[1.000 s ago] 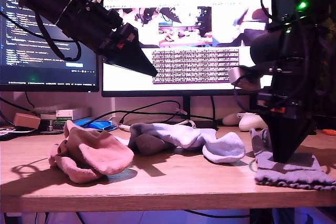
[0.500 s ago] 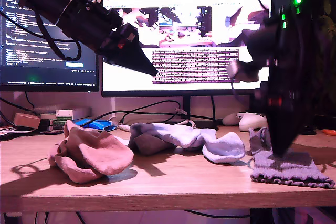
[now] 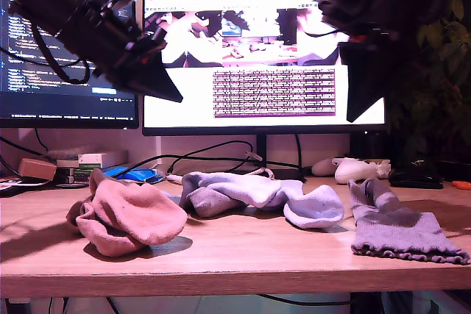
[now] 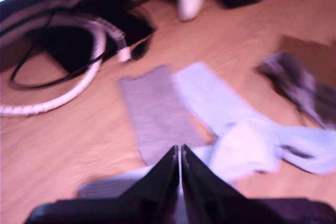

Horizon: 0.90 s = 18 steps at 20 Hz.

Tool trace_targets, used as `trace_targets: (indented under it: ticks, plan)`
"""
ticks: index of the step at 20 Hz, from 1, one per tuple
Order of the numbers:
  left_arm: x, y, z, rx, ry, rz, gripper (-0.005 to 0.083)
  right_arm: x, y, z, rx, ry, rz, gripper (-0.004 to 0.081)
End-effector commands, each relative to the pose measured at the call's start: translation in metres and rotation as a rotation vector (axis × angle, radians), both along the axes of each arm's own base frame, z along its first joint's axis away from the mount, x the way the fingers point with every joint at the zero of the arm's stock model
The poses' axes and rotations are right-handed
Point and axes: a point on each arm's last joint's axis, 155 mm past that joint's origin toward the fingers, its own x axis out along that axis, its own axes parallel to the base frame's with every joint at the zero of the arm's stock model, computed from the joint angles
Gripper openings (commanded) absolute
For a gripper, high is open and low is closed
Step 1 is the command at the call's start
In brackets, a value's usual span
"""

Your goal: Pair up the socks based on colour and pattern, by placing them on top of one another

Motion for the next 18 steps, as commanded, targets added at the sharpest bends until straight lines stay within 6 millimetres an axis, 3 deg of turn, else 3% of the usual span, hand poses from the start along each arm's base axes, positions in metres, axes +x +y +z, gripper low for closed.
trace_targets:
  ticks: [1, 7, 9, 14, 18]
  plan:
    - [0.001, -0.012, -0.015, 0.016, 0.062, -0.026, -0.0011, -0.005, 0.008, -0.008, 0.0, 0.013, 0.021, -0.0012]
    - [0.04, -0.027, -0.049, 0.067, 0.215, -0.025, 0.0001, -0.012, 0.021, -0.007, 0.004, 0.012, 0.06, -0.0012]
    - [0.054, -0.028, -0.067, 0.098, 0.257, -0.007, 0.0073, -0.012, 0.021, -0.007, 0.003, 0.013, 0.063, -0.0012]
    - [0.075, -0.023, -0.117, 0.183, 0.354, 0.065, 0.0356, -0.012, 0.021, -0.007, 0.002, 0.011, 0.066, -0.0012]
    - [0.075, -0.021, -0.131, 0.183, 0.397, 0.095, 0.0383, -0.012, 0.021, -0.007, 0.003, 0.008, 0.068, -0.0012]
